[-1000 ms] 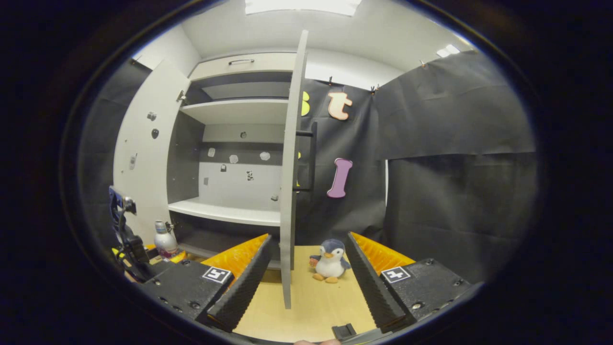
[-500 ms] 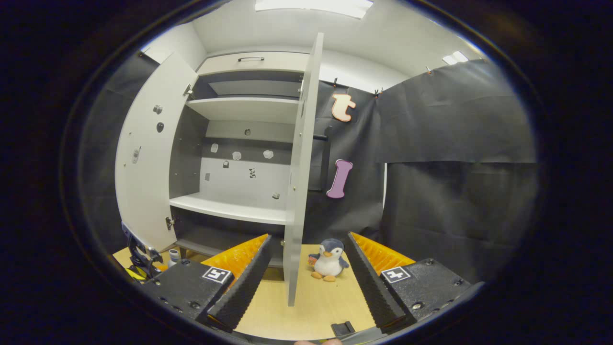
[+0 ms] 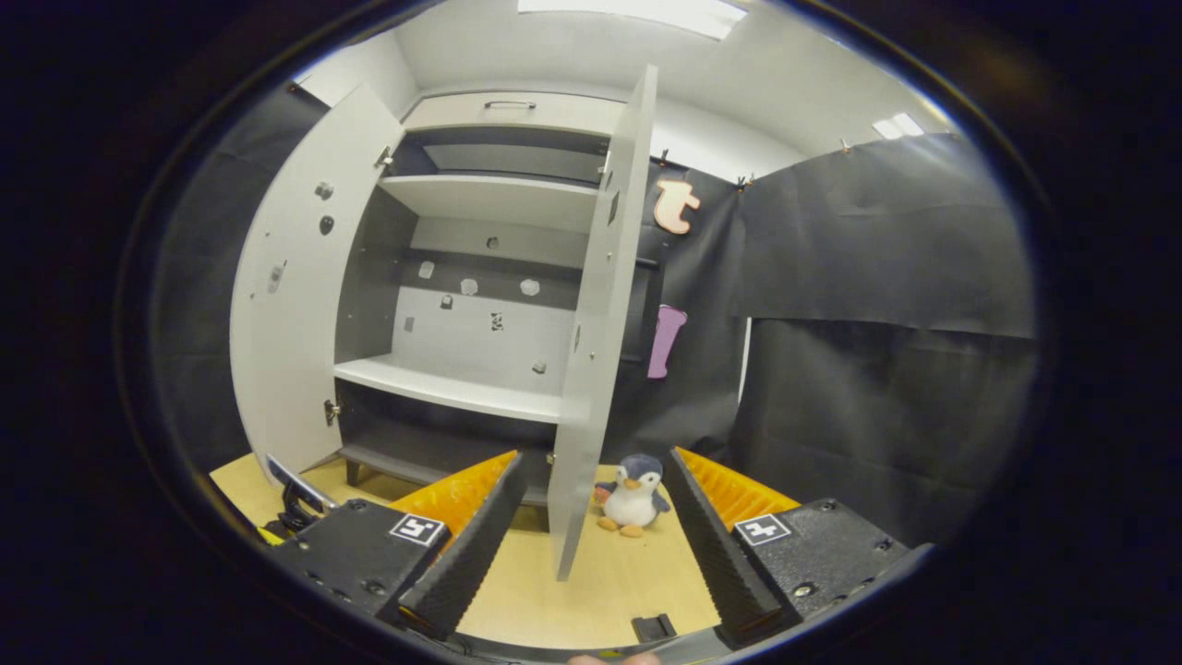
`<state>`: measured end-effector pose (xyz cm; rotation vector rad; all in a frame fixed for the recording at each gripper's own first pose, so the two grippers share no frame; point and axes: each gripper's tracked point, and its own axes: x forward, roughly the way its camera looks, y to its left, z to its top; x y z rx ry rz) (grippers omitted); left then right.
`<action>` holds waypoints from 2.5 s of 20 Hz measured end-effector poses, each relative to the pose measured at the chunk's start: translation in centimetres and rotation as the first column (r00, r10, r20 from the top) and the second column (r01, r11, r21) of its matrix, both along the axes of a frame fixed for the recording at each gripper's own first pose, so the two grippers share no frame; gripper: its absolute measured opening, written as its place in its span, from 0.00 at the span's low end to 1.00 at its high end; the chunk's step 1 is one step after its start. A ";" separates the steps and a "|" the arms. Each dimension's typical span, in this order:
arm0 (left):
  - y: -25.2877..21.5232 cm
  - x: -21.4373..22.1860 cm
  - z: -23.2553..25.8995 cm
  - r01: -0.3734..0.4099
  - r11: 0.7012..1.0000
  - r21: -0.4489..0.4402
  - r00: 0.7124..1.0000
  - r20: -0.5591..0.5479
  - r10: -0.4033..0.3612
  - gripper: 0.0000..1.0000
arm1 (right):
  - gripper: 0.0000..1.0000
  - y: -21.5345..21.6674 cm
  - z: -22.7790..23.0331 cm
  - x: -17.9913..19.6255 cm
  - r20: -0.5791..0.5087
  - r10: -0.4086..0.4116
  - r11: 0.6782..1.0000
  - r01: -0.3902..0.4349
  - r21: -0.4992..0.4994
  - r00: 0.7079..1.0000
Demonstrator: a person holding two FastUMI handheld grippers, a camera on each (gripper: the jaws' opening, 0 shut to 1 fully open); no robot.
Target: Grasp the bottle in the cabinet with the left hand and place it on the coaster, then close the right door with the right hand and the left door with the left hand.
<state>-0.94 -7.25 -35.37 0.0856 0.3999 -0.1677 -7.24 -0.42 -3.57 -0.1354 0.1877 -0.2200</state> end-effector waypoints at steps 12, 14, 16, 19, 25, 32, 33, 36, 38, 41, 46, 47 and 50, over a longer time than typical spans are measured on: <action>0.0 0.0 -0.7 -0.029 0.999 0.019 1.000 0.006 0.029 0.82 | 1.00 0.3 -0.5 -0.1 -0.016 0.020 1.000 -0.020 0.008 1.000; 0.4 -0.3 -1.2 -0.042 0.999 0.033 0.999 -0.014 0.042 0.80 | 0.99 0.2 -0.9 -0.1 -0.025 0.029 1.000 -0.029 0.010 0.999; 0.6 -0.8 -1.4 -0.058 0.998 0.034 0.998 -0.027 0.059 0.82 | 0.99 0.1 -1.0 -0.2 -0.027 0.040 0.999 -0.040 0.020 0.999; 1.1 -2.0 -1.3 -0.079 0.995 0.066 0.996 -0.041 0.082 0.82 | 0.99 -0.1 -0.9 0.1 -0.018 0.066 0.997 -0.065 0.040 0.998; 1.6 -2.8 0.7 -0.088 0.986 0.143 0.995 -0.025 0.092 0.87 | 0.99 -1.1 0.2 1.6 0.035 0.110 0.991 -0.112 0.074 0.993; 1.5 -4.5 4.7 -0.078 0.984 0.160 0.997 -0.012 0.081 0.97 | 0.99 -1.1 2.3 3.5 0.112 0.175 0.977 -0.186 0.104 0.978; 1.6 -4.6 5.7 -0.084 0.984 0.155 0.996 -0.006 0.086 0.98 | 0.99 -1.0 2.8 3.7 0.120 0.180 0.975 -0.193 0.108 0.976; 2.0 -4.7 10.2 -0.097 0.987 0.126 0.995 0.032 0.094 0.97 | 0.99 -0.6 4.5 4.4 0.155 0.203 0.967 -0.223 0.124 0.967; 2.5 -4.3 13.5 -0.092 0.987 0.132 0.994 0.075 0.082 0.97 | 0.99 -0.1 5.5 4.9 0.173 0.221 0.960 -0.245 0.133 0.960; 2.9 -3.6 18.4 -0.089 0.990 0.106 0.988 0.138 0.074 0.97 | 0.99 0.9 6.8 5.6 0.211 0.252 0.949 -0.283 0.137 0.945; 4.7 -2.7 26.5 -0.106 0.993 0.045 0.972 0.214 0.094 0.97 | 0.99 3.2 8.1 6.5 0.248 0.303 0.929 -0.343 0.136 0.920; 5.3 -2.4 28.2 -0.115 0.993 0.031 0.966 0.236 0.104 0.97 | 0.99 3.6 8.6 6.5 0.258 0.311 0.926 -0.353 0.134 0.915; 6.9 -2.2 32.2 -0.139 0.990 -0.038 0.953 0.267 0.144 0.97 | 0.99 4.6 9.7 6.7 0.272 0.341 0.910 -0.389 0.145 0.900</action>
